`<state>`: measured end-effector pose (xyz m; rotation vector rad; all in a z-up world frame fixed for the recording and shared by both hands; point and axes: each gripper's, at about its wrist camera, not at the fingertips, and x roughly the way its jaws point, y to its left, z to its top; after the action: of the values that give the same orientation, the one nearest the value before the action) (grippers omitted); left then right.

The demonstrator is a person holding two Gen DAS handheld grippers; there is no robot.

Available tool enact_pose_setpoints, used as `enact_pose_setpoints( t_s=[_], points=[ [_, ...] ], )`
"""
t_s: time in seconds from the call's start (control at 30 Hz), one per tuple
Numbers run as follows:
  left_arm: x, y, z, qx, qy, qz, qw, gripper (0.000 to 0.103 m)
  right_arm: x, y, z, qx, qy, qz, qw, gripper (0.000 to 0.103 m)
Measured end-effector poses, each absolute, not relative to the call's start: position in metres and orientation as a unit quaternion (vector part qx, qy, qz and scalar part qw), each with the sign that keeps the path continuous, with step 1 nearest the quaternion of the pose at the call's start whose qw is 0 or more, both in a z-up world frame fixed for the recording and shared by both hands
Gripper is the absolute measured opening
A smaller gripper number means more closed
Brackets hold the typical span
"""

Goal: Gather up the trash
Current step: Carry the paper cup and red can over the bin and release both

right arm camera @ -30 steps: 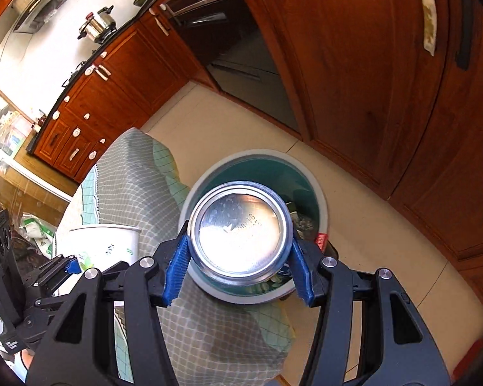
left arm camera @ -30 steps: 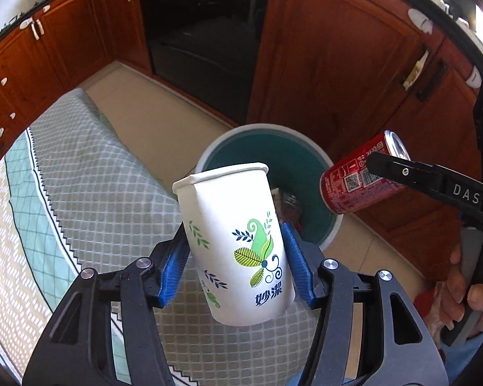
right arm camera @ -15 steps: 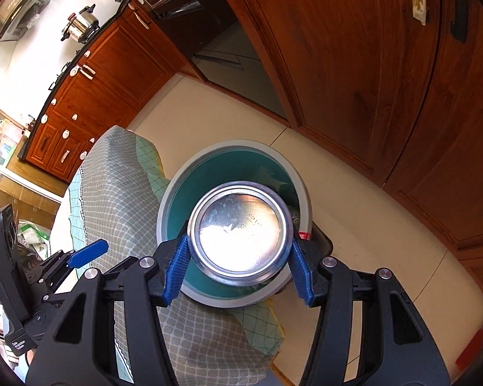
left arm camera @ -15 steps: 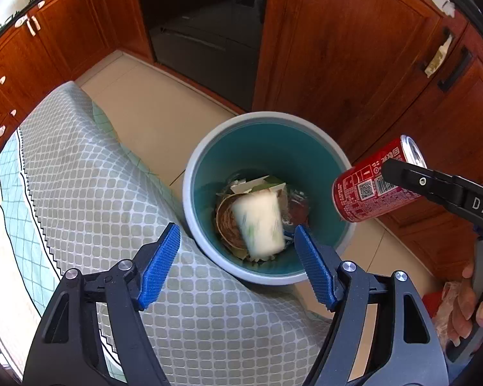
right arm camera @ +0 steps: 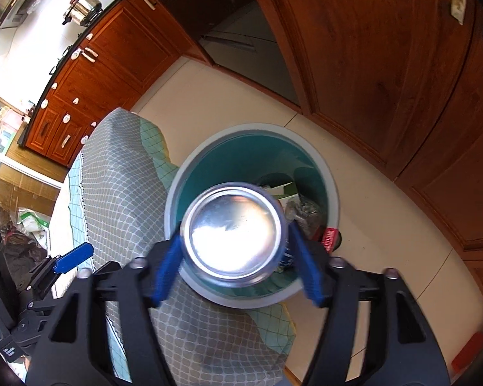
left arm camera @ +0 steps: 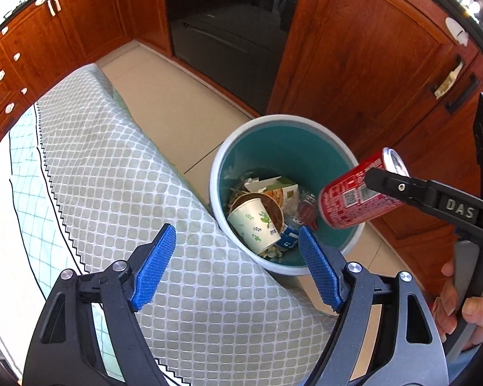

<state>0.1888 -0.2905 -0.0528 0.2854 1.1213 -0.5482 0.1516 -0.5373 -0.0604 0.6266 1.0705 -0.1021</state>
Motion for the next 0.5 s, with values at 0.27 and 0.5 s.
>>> enact_pose_setpoints(
  t_s=[0.27, 0.5],
  points=[
    [0.183, -0.280, -0.046, 0.130, 0.516, -0.245, 0.811, 0.080, 0.153, -0.530, -0.059, 0.290, 0.501, -0.054, 0.813, 0.076],
    [0.179, -0.256, -0.037, 0.090, 0.504, -0.256, 0.820, 0.080, 0.150, -0.527, -0.059, 0.294, 0.508, -0.068, 0.806, 0.085]
  ],
)
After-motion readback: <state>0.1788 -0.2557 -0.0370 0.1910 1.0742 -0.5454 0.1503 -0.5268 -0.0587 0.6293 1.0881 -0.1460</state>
